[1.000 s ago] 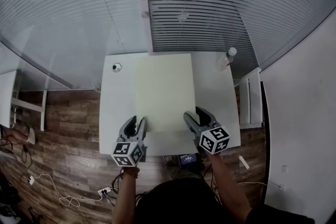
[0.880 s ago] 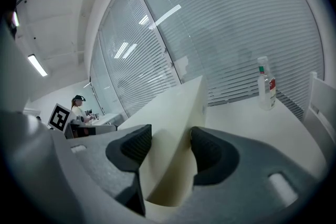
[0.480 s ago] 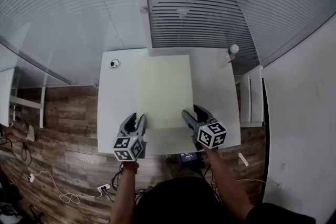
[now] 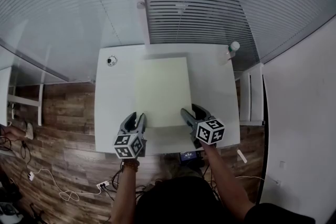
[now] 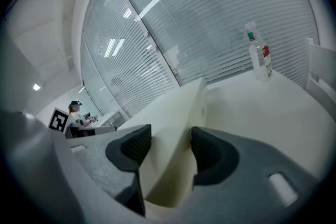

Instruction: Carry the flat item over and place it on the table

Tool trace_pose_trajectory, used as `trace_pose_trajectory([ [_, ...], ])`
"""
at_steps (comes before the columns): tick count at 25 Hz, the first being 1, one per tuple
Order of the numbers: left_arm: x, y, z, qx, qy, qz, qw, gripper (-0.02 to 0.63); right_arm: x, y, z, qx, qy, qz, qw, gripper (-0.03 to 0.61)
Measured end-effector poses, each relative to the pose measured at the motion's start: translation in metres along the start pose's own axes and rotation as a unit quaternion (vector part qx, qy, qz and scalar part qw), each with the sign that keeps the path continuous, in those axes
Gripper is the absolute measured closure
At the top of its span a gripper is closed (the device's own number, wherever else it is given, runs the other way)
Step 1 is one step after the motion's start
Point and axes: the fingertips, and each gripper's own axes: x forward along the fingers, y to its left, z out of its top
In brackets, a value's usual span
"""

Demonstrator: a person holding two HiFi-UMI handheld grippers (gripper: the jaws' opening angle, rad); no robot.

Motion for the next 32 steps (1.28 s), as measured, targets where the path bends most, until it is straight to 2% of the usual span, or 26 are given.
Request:
trace_pose_trajectory([
  [9, 0.013, 0.006, -0.018, -0.011, 0.029, -0.005, 0.9995, 0.471, 0.006, -0.012, -0.015, 0.009, 0.021, -0.008, 1.000, 0.337],
  [15, 0.018, 0.012, -0.035, 0.006, 0.066, 0.002, 0.9978, 0.471, 0.010, -0.018, -0.039, 0.030, 0.053, -0.017, 0.998, 0.336],
  [18, 0.019, 0.015, -0.040, 0.013, 0.080, 0.008, 0.9967, 0.471, 0.011, -0.019, -0.048, 0.022, 0.061, -0.027, 0.998, 0.333],
  [26, 0.000, 0.019, -0.022, 0.029, 0.045, 0.022, 0.9983, 0.471, -0.003, -0.018, -0.038, -0.044, 0.046, -0.070, 0.996, 0.333],
  [30, -0.011, 0.014, -0.014, 0.051, 0.021, 0.031, 0.9980, 0.474, -0.012, -0.004, -0.029, -0.079, 0.028, -0.059, 0.995, 0.344],
  [32, -0.018, 0.008, -0.010, 0.063, 0.012, 0.038, 0.9972, 0.495, -0.017, 0.006, -0.027, -0.110, 0.021, -0.058, 0.992, 0.425],
])
